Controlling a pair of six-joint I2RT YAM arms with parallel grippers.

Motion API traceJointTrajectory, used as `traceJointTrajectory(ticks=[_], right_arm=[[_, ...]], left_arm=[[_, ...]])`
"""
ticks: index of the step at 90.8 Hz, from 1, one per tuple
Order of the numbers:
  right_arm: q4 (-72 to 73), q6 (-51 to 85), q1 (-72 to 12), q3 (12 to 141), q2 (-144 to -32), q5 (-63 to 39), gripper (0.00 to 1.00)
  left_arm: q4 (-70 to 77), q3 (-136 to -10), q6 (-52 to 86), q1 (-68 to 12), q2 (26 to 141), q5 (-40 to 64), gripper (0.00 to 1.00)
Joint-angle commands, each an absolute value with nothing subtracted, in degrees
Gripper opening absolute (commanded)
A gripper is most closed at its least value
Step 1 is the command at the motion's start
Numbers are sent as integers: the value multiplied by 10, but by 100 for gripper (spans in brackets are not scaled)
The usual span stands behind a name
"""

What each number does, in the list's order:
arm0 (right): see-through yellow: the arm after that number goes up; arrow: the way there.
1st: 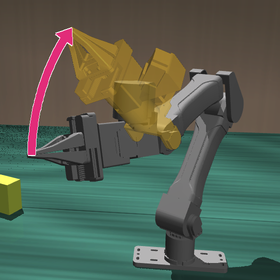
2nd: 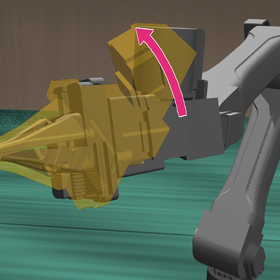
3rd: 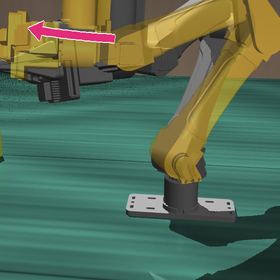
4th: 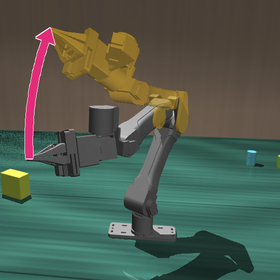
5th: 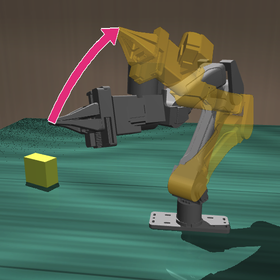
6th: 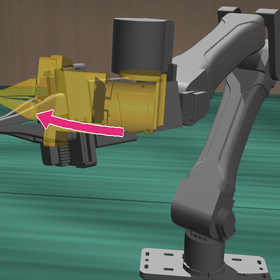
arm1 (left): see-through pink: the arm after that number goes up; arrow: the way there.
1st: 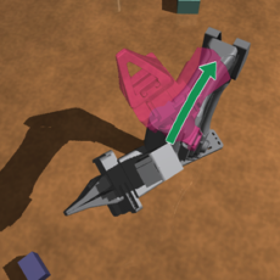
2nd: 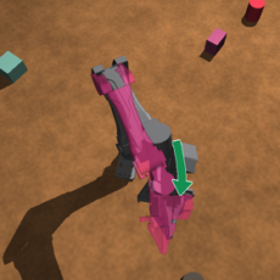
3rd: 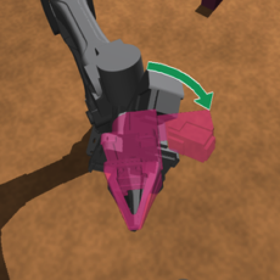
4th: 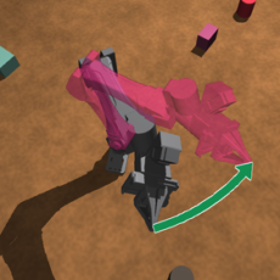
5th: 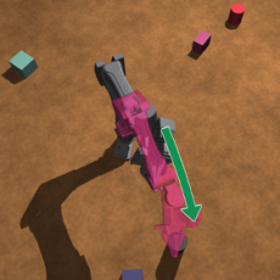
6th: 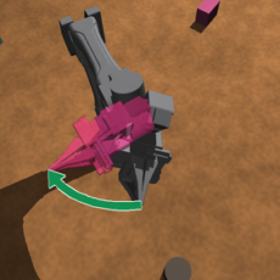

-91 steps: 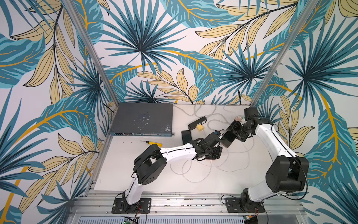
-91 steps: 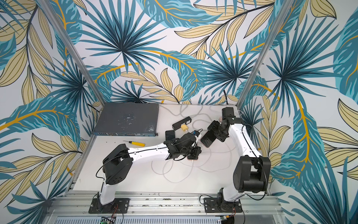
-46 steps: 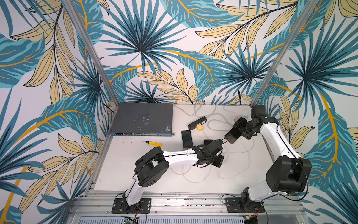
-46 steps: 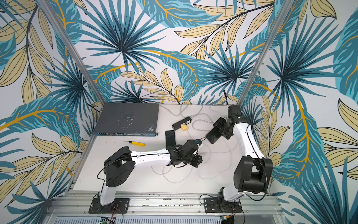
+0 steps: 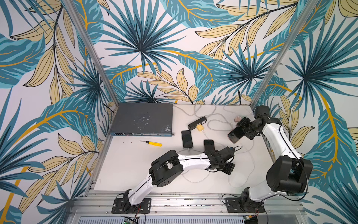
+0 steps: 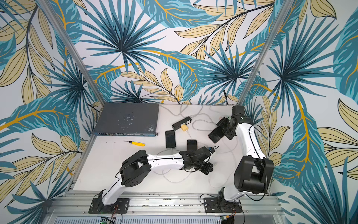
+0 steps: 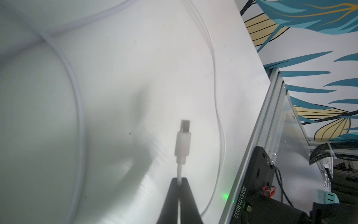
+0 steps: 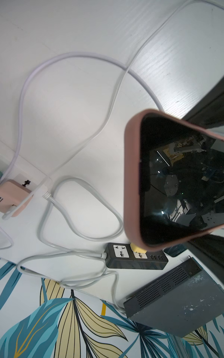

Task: Unplug the charging cable from the phone
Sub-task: Remove the charging cable from the phone.

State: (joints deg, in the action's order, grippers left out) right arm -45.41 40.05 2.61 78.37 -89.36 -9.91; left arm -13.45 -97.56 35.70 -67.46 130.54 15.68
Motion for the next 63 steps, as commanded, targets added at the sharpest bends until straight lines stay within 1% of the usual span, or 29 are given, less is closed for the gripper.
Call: traceJointTrajectory(ticks=[1, 4, 9, 14, 22, 27, 33, 39, 47, 63], right_arm=[[-435, 409, 29, 775, -883, -104, 68], [-434, 409, 29, 774, -883, -104, 68], [-432, 409, 29, 771, -883, -104, 68], [-430, 410, 29, 767, -882, -105, 68], [-429, 408, 29, 763, -882, -104, 68], [-430, 408, 29, 762, -880, -104, 68], [-429, 407, 29, 760, -879, -104, 68], [-427, 408, 29, 758, -876, -107, 68], [-426, 406, 29, 756, -873, -110, 68], [-423, 408, 28, 748, -869, -121, 68]], left_arm=[[-151, -1000, 335, -673, 1302, 154, 18], [-154, -1001, 332, -672, 1301, 149, 25], [-157, -1001, 326, -672, 1298, 147, 30], [-157, -1000, 322, -672, 1295, 145, 40], [-157, -997, 314, -672, 1284, 136, 46], [-174, -992, 307, -672, 1274, 126, 56], [-175, -984, 300, -672, 1261, 117, 61], [-179, -978, 292, -671, 1246, 110, 69], [-184, -970, 286, -669, 1228, 104, 74], [-187, -917, 274, -655, 1160, 69, 77]])
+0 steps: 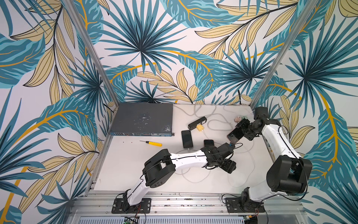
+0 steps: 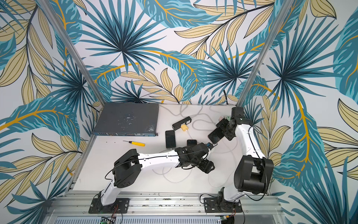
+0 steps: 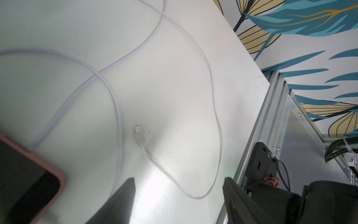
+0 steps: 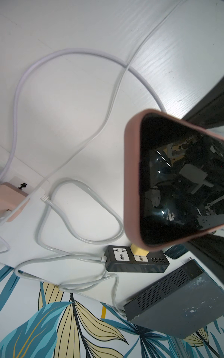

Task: Unplug the charging cable from the phone
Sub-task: Remove the charging cable from the phone, then place the phone at the center of the board.

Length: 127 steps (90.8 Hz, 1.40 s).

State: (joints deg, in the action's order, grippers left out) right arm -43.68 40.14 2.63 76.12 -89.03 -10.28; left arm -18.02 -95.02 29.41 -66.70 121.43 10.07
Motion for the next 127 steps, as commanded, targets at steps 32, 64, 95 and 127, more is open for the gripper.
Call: traceJointTrajectory(ticks=[32, 64, 95, 127], right_arm=[[-416, 404, 13, 736, -869, -126, 67], [-418, 412, -80, 748, -888, -112, 67], [-430, 412, -222, 805, -956, -91, 67], [-434, 414, -313, 859, -1024, -88, 67]], left_arm=[[-193, -779, 269, -588, 1013, 28, 77], [-189, -627, 308, -526, 877, -11, 77], [-234, -529, 330, -445, 748, -45, 77], [-274, -468, 351, -362, 666, -36, 77]])
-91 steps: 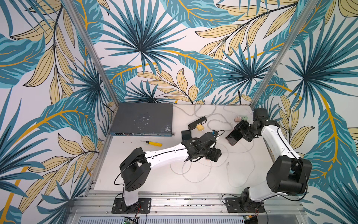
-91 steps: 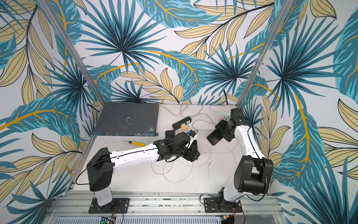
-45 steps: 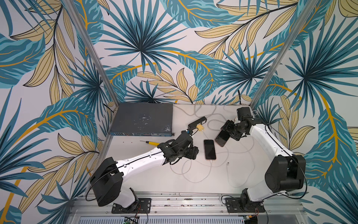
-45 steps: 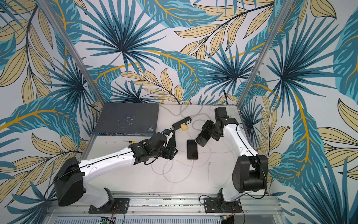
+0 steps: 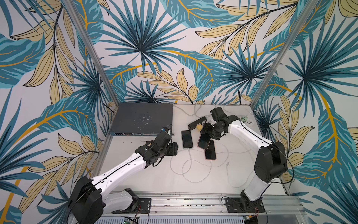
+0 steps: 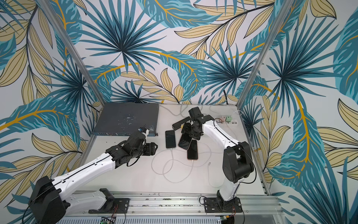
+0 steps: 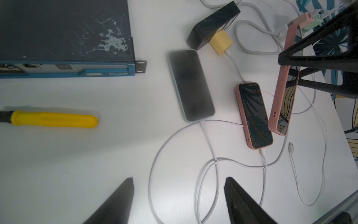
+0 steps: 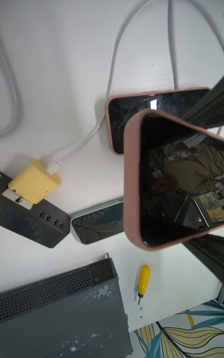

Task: Unplug the charging cable from the phone
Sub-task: Place the phone at the center of the board.

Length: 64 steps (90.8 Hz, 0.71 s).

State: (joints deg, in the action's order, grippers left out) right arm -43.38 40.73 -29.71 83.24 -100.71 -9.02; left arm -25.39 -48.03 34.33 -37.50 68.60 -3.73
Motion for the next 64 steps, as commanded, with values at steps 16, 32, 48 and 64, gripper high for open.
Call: traceJointTrajectory(ticks=[16, 32, 48, 64], right_arm=[[-436, 412, -327, 885, -1043, -83, 67], [-456, 388, -328, 912, -1054, -50, 67], [-471, 368, -329, 929, -1067, -33, 67], [-473, 368, -352, 938, -1081, -45, 67]], left_arm=[[-282, -452, 361, -358, 661, -31, 77], [-275, -430, 370, -358, 653, -24, 77], [-276, -419, 379, -358, 647, -25, 77], [-292, -412, 389, -357, 632, -44, 77]])
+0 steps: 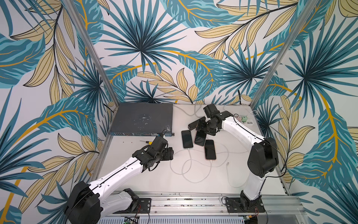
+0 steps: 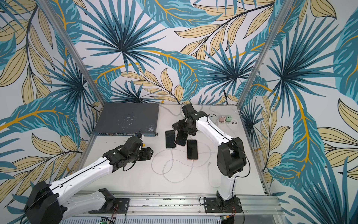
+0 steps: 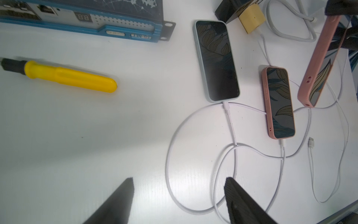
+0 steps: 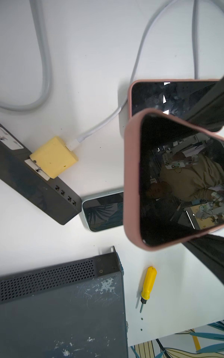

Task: Unplug the charging cable from the phone
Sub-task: Place the phone at the center of the board.

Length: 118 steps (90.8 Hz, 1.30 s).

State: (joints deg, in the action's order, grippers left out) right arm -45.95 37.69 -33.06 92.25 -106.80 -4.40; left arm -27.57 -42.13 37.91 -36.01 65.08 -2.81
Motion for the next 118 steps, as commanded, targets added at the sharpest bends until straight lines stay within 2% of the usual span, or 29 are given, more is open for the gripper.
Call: traceJointTrajectory(ticks=[1, 41, 118], right_arm=[[-473, 369, -354, 939, -1082, -47, 67], [-453, 411, -477, 998, -1157, -105, 67], [-418, 490, -577, 1063, -1271, -143, 67]], left_arm=[[-294, -412, 390, -357, 631, -46, 77], [-320, -398, 392, -336, 596, -41, 76], [-368, -403, 405, -336, 516, -82, 76]])
